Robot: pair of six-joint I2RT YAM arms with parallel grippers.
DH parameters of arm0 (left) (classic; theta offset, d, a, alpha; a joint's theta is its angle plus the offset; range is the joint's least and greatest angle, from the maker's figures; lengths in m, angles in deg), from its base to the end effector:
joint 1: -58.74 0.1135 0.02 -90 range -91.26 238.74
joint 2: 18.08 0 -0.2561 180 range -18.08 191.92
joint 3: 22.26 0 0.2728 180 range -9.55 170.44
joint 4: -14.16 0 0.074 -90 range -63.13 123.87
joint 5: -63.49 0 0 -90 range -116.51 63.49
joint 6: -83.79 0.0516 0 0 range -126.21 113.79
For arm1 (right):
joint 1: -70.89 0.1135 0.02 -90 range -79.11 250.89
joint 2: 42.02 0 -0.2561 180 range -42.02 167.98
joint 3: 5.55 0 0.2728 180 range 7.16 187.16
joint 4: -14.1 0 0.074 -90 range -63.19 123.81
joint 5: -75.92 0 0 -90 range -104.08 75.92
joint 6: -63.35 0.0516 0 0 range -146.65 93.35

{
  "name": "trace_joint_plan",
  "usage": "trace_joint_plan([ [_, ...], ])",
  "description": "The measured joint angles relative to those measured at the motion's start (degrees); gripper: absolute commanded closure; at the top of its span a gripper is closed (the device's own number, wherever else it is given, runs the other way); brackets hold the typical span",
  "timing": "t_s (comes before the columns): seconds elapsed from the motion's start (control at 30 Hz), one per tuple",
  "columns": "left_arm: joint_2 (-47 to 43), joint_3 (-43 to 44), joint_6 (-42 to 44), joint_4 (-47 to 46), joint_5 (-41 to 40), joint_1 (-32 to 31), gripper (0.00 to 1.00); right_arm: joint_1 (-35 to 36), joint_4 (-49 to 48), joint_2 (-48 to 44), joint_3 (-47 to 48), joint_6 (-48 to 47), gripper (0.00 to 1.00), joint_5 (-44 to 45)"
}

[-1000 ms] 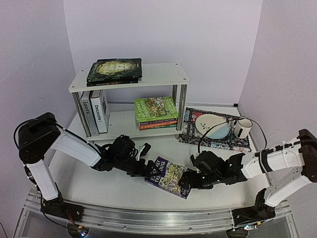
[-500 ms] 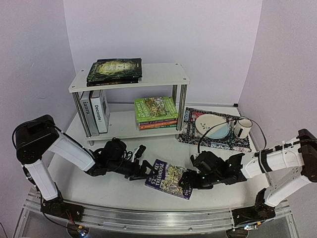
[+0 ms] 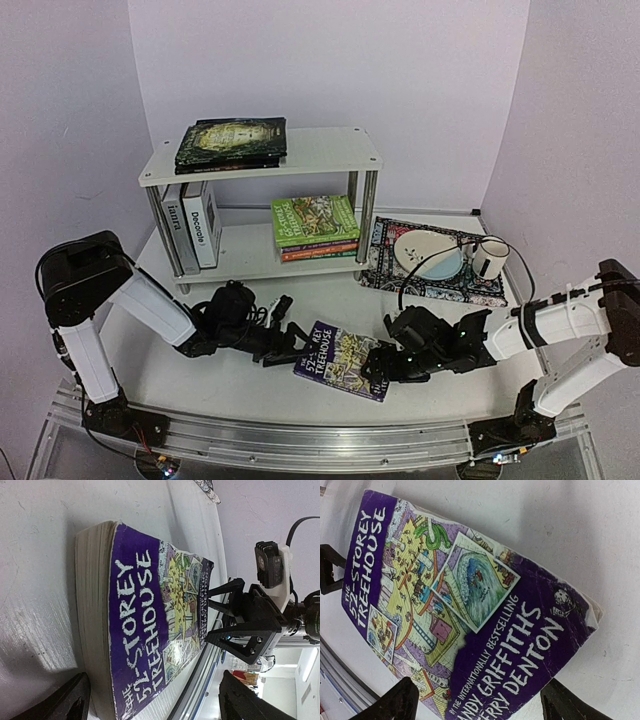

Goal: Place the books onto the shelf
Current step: Adjust the book at the center of the board.

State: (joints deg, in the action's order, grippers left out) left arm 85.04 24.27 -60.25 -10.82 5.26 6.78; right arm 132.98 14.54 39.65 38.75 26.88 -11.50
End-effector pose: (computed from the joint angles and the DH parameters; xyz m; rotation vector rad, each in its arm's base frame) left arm 0.1812 -0.2756 0.0734 0.3513 2.5011 -1.5403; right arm 0.1420 0.2630 0.1244 -0.1554 2.4380 0.9832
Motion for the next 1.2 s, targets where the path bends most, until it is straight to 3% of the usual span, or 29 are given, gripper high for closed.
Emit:
trace_joint_plan([
  [0.13, -0.4, -0.2, 0.1, 0.2, -2.0, -0.1, 0.13, 0.0, 0.0, 0.0, 0.0, 0.0, 0.16, 0.0],
  [0.23, -0.4, -0.2, 0.3, 0.4, -3.0, -0.4, 0.22, 0.0, 0.0, 0.0, 0.0, 0.1, 0.16, 0.0],
  [0.6, 0.8, 2.2, 1.7, 6.0, -2.0, -0.8, 0.87, 0.0, 0.8, 0.7, 0.0, 0.1, 0.16, 0.5],
  [0.7, 0.8, 2.4, 1.7, 7.0, -1.9, -0.7, 0.99, 0.0, 1.2, 0.7, 0.0, 0.0, 0.16, 0.9],
  [1.2, -5.7, 2.5, 1.5, 7.6, -1.4, -0.3, 1.00, 0.0, 5.2, -4.7, 0.2, -3.5, 0.03, 5.4],
])
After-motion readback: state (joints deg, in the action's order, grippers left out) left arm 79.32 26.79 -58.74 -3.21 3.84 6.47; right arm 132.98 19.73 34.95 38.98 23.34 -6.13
